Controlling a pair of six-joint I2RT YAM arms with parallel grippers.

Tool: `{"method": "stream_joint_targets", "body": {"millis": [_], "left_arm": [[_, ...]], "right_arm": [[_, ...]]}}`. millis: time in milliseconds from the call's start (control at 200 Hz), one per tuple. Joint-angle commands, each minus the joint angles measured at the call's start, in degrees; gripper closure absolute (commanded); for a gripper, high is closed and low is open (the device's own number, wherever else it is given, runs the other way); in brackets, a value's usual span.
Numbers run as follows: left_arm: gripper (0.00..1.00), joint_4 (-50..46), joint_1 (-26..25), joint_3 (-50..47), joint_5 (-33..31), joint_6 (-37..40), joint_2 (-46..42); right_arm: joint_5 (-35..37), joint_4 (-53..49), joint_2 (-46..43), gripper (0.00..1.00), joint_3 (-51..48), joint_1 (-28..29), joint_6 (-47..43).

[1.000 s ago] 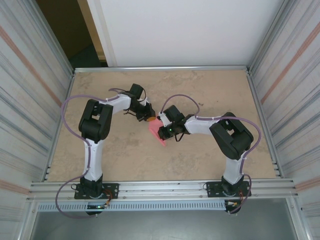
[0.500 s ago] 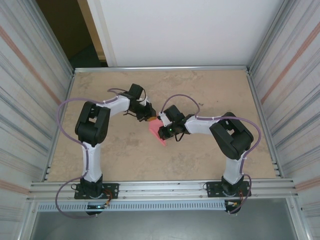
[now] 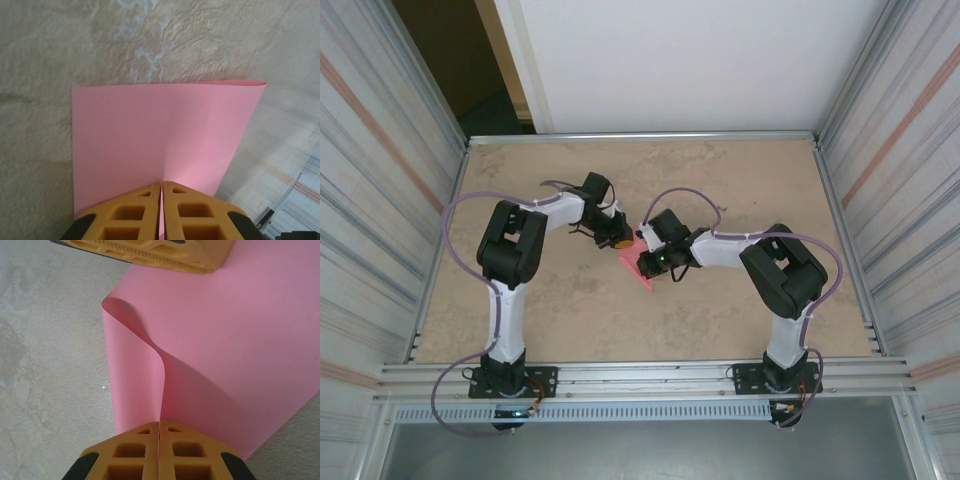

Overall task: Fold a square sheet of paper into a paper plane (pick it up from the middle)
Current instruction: Third fold the triangle at the center of the table.

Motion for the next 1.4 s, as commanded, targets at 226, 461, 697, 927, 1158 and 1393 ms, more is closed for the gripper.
{"method": "stream_joint_targets", "body": {"millis": [226,461,697,927,1158,1393], "left_arm": [[0.89,-3.64,-0.25,1.13,-2.74,1.96,2.80],[0.89,-3.79,-0.25,1.43,-2.85,1.91,3.13],[0.89,-3.99,-0.25,1.57,-3.00,2.00,3.48],[0.89,-4.23,-0.25,1.77,-3.12,2.01,3.56],[0.89,-4.29,-0.27,1.87,-3.01,2.04,3.62],[0.89,-4.25,-0.25,1.87,-2.74,2.20,3.42]], "right_arm": [[1.41,-0.85,-1.09,0.99,-0.39,-0.33,1.48],[1.61,-0.67,-1.55,0.99,-0.89,-0.32,1.39],[1.82,-0.39,-1.97,0.99,-1.26,-0.37,1.39],[1.95,0.20,-3.09,0.99,-2.09,-0.34,1.31],[1.28,-0.06,-1.98,0.99,-1.61,-0.31,1.31],[0.03,-0.58,-0.30,0.99,-0.38,-0.31,1.22]]}}
